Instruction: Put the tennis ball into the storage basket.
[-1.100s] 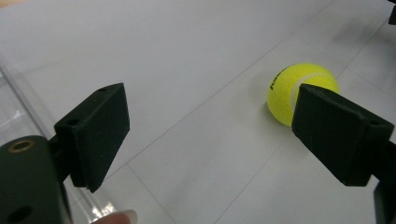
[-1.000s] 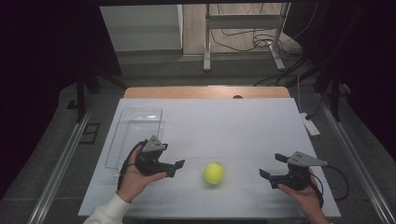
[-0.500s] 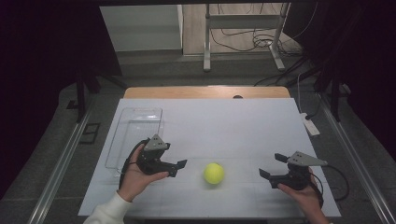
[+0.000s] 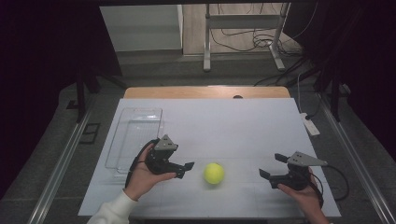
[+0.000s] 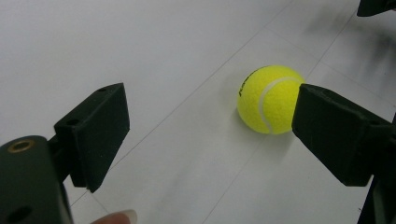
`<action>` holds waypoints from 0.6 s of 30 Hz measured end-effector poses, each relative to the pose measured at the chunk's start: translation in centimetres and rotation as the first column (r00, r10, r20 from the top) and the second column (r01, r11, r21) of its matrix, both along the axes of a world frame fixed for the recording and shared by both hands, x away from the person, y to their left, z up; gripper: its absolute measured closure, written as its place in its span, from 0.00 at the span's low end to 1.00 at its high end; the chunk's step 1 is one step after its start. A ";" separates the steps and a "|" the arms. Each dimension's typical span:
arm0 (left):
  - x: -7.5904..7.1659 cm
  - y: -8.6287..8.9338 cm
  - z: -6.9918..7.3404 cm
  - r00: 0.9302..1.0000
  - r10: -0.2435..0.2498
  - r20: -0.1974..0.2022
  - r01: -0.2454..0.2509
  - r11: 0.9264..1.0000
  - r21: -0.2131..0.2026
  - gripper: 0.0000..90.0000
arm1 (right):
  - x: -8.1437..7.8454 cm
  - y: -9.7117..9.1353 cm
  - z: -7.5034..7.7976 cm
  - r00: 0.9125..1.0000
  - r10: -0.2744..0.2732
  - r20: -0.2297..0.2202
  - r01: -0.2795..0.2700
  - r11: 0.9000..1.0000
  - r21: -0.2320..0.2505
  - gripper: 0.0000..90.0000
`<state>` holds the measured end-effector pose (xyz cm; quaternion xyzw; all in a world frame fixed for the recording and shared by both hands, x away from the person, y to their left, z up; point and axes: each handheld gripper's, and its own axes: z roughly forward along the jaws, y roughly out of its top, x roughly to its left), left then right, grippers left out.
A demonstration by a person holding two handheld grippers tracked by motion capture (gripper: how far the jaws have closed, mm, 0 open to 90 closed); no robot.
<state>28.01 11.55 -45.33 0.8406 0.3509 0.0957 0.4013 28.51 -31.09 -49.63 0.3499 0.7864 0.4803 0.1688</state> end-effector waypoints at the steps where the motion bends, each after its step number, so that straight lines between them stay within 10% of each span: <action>1: 0.0 -0.1 0.0 1.000 -0.001 -0.003 0.001 1.000 0.002 0.14 | 0.0 0.0 0.0 1.000 0.000 0.000 0.000 1.000 -0.002 0.09; 18: 0.4 -1.5 -0.1 0.999 -0.031 -0.015 0.031 0.999 0.007 0.14 | 0.1 0.0 -0.1 1.000 0.000 -0.001 0.000 1.000 -0.006 0.09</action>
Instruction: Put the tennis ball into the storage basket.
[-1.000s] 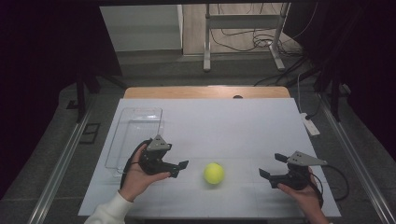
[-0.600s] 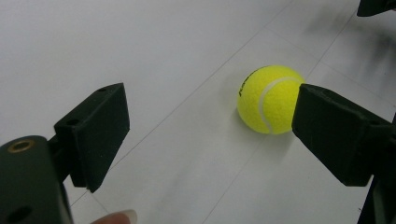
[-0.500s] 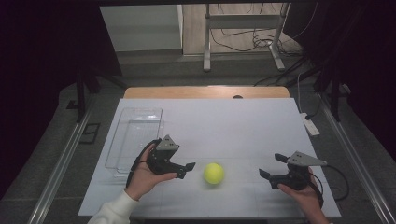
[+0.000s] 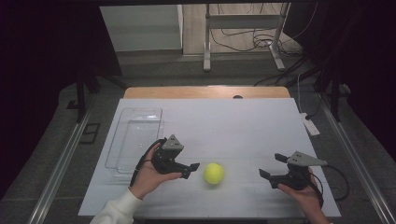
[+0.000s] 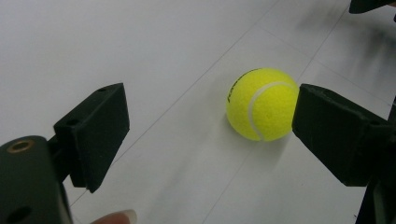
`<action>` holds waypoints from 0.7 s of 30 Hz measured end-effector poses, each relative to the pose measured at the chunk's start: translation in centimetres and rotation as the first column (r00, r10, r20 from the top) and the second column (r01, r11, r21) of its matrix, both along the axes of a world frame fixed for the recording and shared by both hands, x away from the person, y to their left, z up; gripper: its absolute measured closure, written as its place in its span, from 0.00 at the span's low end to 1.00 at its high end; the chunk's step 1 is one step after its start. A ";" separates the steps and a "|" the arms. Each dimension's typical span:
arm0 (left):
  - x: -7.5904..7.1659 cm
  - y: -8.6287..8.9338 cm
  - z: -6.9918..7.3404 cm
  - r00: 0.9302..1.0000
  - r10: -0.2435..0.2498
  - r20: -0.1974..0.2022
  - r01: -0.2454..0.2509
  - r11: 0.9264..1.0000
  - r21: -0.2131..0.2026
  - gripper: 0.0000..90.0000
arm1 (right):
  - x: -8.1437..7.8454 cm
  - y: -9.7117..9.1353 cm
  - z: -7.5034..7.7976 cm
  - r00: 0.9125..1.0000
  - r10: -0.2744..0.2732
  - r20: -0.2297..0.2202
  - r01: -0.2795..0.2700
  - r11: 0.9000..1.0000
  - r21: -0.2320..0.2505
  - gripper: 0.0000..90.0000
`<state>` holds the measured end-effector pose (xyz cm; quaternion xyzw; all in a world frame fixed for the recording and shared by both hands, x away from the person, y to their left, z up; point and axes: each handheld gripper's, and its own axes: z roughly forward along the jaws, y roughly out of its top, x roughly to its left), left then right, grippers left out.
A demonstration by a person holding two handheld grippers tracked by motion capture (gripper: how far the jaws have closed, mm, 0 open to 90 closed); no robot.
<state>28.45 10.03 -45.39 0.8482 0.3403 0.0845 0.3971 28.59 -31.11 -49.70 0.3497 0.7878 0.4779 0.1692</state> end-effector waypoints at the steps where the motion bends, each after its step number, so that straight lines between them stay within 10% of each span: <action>1: 0.0 -0.1 0.0 1.000 -0.003 0.002 0.003 1.000 0.000 0.14 | 0.0 0.0 0.0 1.000 0.000 -0.001 0.000 1.000 0.000 0.09; 21: 0.4 -2.5 -0.7 0.998 -0.055 -0.021 0.056 0.998 0.028 0.13 | 0.1 0.0 -0.2 1.000 -0.001 -0.008 0.001 1.000 -0.008 0.09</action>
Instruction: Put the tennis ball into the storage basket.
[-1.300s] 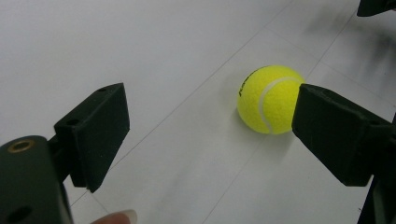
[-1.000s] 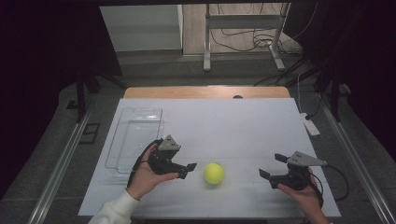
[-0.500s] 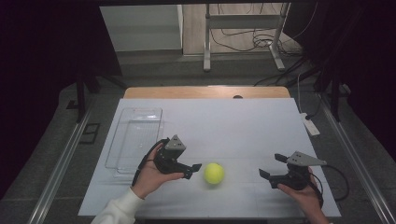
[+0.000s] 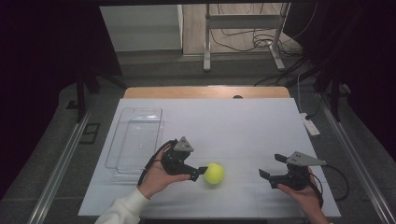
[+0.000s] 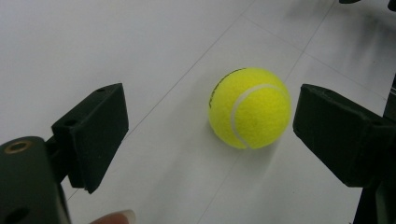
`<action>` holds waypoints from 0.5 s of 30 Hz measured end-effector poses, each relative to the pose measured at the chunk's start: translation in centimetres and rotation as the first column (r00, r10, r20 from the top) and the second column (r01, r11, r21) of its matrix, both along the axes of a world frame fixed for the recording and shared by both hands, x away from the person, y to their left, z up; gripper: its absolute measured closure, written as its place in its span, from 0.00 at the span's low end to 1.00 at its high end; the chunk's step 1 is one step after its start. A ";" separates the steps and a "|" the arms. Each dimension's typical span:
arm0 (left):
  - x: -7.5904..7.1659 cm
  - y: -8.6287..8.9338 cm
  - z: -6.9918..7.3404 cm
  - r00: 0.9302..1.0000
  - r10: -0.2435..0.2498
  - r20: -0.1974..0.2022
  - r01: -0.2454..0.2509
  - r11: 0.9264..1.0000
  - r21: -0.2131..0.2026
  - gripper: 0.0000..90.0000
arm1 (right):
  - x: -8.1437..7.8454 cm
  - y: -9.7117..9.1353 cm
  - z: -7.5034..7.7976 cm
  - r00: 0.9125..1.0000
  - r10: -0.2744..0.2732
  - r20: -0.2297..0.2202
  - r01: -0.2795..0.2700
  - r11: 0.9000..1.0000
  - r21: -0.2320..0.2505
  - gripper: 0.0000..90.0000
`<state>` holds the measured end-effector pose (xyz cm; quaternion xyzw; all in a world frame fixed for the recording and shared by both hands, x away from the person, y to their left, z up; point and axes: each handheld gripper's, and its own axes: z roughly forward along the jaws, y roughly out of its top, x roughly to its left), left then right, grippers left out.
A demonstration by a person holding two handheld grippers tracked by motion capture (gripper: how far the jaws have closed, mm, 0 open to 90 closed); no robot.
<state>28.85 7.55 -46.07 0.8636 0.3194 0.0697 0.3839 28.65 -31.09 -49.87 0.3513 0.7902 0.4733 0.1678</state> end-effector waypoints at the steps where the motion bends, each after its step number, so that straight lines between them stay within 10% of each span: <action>1: 0.0 -0.1 0.0 1.000 -0.007 0.001 0.007 1.000 0.004 0.13 | 0.0 0.0 0.0 1.000 0.000 -0.001 0.000 1.000 0.000 0.09; 15: 0.2 -1.5 0.0 0.999 -0.033 -0.003 0.033 0.999 0.006 0.13 | -0.1 0.0 0.0 1.000 -0.001 -0.001 0.001 1.000 -0.003 0.09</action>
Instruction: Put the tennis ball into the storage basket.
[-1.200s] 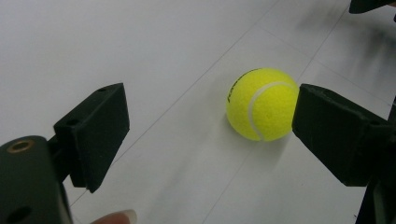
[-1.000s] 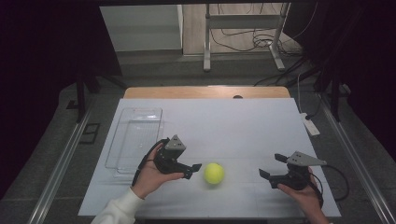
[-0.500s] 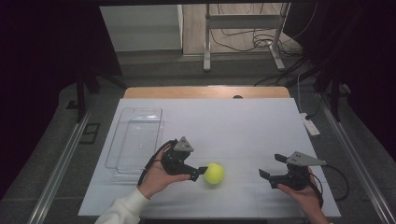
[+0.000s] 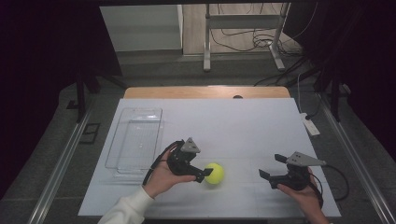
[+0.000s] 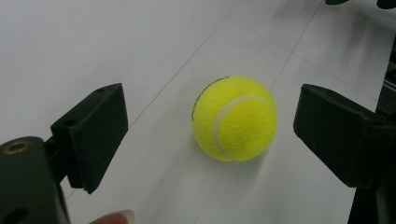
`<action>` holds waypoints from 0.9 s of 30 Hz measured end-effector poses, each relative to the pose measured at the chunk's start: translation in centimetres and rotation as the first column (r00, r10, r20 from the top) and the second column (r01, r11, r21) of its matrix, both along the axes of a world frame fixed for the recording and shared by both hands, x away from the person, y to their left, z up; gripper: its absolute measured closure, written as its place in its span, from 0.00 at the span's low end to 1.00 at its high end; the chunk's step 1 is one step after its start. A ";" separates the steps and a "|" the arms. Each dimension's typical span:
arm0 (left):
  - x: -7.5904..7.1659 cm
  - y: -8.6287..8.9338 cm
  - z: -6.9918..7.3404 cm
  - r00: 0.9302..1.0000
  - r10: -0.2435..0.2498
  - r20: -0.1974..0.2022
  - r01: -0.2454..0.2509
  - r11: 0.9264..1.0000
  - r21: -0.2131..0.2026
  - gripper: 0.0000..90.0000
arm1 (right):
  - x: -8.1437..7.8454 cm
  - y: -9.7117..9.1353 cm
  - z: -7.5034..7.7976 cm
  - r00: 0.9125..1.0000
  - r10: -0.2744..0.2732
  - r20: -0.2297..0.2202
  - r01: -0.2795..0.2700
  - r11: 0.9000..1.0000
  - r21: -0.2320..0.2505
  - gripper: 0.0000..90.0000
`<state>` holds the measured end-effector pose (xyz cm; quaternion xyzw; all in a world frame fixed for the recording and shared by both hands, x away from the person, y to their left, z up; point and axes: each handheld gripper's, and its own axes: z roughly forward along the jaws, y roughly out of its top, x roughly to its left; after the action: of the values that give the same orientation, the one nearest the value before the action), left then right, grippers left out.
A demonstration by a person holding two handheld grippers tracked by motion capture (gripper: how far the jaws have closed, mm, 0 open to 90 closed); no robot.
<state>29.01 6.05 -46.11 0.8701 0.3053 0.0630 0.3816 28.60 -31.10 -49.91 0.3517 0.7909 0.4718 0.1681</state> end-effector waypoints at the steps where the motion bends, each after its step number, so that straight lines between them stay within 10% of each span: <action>1: 0.0 -0.1 0.0 1.000 -0.001 -0.002 0.001 1.000 0.001 0.13 | 0.0 0.0 0.0 1.000 0.000 0.000 0.000 1.000 0.000 0.09; 27: 1.3 -2.0 -1.1 0.998 -0.034 -0.057 0.035 0.999 0.013 0.11 | 0.0 0.0 -0.1 1.000 0.000 -0.003 0.000 1.000 0.001 0.09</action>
<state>30.26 4.07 -47.21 0.8794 0.3004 0.0337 0.3678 28.65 -31.14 -49.96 0.3522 0.7909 0.4718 0.1668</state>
